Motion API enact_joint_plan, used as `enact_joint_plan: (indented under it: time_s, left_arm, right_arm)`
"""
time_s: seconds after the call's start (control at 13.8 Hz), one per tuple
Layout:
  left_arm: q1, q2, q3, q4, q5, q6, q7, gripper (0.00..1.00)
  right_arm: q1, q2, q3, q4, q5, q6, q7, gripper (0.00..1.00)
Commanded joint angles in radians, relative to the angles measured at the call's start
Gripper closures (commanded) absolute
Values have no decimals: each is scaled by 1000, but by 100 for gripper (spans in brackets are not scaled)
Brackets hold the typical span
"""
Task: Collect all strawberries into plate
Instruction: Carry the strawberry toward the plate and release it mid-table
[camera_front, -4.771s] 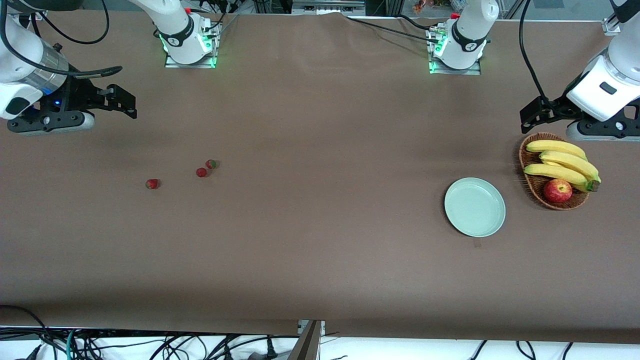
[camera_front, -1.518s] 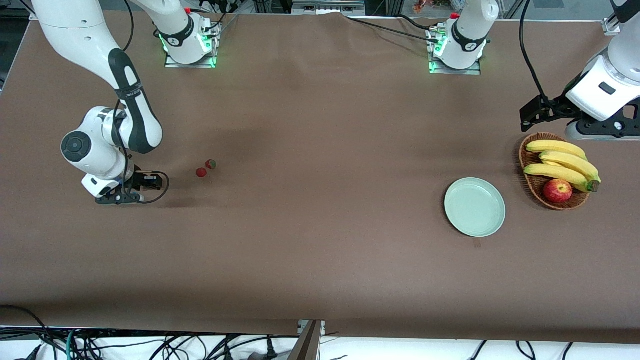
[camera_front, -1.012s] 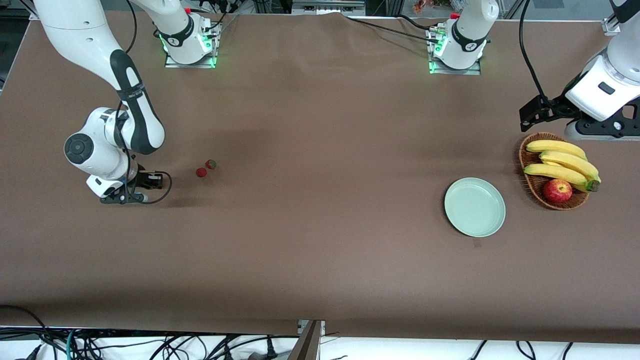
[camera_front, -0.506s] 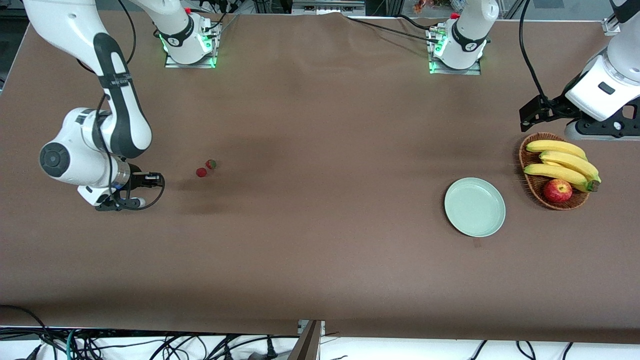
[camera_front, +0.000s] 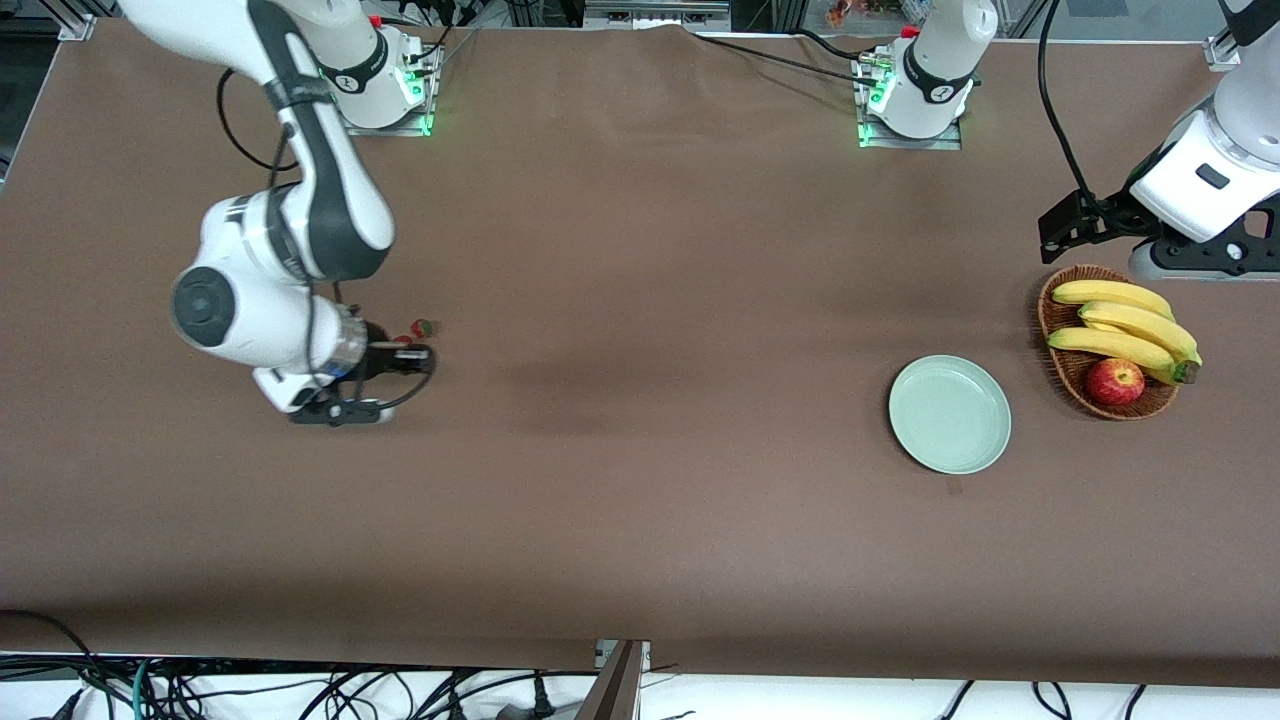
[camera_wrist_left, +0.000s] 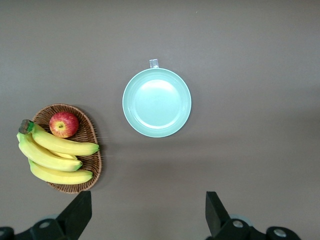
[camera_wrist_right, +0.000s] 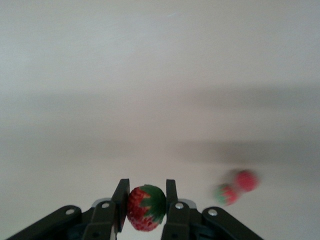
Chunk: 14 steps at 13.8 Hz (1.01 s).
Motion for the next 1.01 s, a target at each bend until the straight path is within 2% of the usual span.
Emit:
enact_joint_plan:
  time_s: [0.0, 0.14, 0.22, 0.36, 0.58, 0.72, 0.87, 0.94]
  left_arm:
    - [11, -11, -6, 5, -18, -12, 25, 0]
    - [11, -11, -6, 5, -18, -12, 25, 0]
    - [11, -11, -6, 5, -18, -14, 26, 0]
    - [11, -11, -6, 5, -18, -14, 25, 0]
    - [11, -11, -6, 5, -18, -14, 25, 0]
    - [11, -11, -6, 5, -18, -14, 25, 0]
    - [11, -11, -6, 5, -18, -12, 25, 0]
    - [11, -11, -6, 5, -18, -12, 25, 0]
  right_arm:
    - [67, 16, 58, 59, 12, -16, 293, 81]
    - [156, 59, 63, 96, 35, 50, 480, 81]
    - [204, 85, 65, 102, 79, 106, 563, 81]
    - [300, 132, 66, 116, 129, 256, 709, 81]
    - [436, 245, 68, 168, 129, 513, 939, 81]
    - [505, 335, 68, 243, 127, 628, 1094, 71]
    - [540, 361, 68, 250, 127, 691, 1150, 49]
    - [543, 360, 68, 250, 126, 693, 1153, 34]
